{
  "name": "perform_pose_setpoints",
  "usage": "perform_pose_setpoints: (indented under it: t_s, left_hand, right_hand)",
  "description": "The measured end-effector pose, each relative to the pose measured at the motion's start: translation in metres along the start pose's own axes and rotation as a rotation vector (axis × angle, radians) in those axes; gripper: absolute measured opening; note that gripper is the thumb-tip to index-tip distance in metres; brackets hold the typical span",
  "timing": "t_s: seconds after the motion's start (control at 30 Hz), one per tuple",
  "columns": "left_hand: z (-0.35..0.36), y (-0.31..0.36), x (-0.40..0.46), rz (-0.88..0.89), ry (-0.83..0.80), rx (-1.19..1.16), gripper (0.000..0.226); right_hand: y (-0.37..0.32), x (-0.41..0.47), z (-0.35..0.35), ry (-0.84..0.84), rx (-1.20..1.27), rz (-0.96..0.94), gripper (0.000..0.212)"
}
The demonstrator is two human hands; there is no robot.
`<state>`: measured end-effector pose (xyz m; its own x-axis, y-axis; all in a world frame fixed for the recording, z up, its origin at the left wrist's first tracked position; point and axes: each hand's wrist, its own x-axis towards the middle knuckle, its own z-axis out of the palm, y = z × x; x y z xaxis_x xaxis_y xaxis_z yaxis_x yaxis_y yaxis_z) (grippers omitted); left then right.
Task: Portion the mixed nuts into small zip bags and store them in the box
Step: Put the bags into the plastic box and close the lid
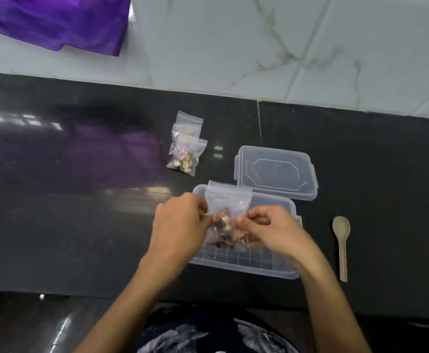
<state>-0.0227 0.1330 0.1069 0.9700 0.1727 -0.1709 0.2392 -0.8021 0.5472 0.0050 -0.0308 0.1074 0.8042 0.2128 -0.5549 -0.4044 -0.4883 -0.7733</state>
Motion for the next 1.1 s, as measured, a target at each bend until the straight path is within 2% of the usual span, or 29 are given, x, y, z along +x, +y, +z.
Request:
perform_pose_setpoints:
  t_s: [0.1, 0.2, 0.27, 0.43, 0.63, 0.77, 0.9, 1.03, 1.1]
  left_hand:
    - [0.025, -0.002, -0.005, 0.042, 0.069, 0.312, 0.013]
    - [0.033, 0.001, -0.009, 0.022, 0.056, 0.503, 0.011]
    - [0.034, 0.004, -0.009, 0.031, 0.032, 0.566, 0.017]
    - [0.034, 0.005, -0.008, 0.056, 0.022, 0.671, 0.018]
    - [0.036, 0.002, 0.001, 0.076, 0.023, 0.710, 0.018]
    - [0.040, -0.010, 0.002, 0.084, 0.093, 0.585, 0.014]
    - [0.022, -0.014, -0.003, 0.059, 0.205, 0.253, 0.024]
    - [-0.011, -0.016, 0.001, -0.002, 0.325, -0.146, 0.028]
    - [-0.026, -0.019, 0.017, -0.013, 0.359, -0.250, 0.032]
  right_hand:
    - [0.023, 0.011, 0.014, -0.005, -0.129, 0.055, 0.014]
    - [0.031, 0.020, 0.024, -0.008, -0.214, 0.082, 0.015]
    - [0.034, 0.026, 0.030, -0.007, -0.248, 0.104, 0.012]
    - [0.039, 0.041, 0.039, -0.024, -0.301, 0.154, 0.019]
    - [0.043, 0.050, 0.040, -0.012, -0.338, 0.152, 0.020]
    - [0.043, 0.046, 0.036, 0.025, -0.391, 0.136, 0.022]
    - [0.023, 0.024, 0.018, 0.031, -0.373, 0.110, 0.019]
    - [-0.016, 0.018, 0.003, 0.054, -0.230, -0.083, 0.011]
    - [-0.038, 0.034, 0.002, 0.063, -0.120, -0.198, 0.006]
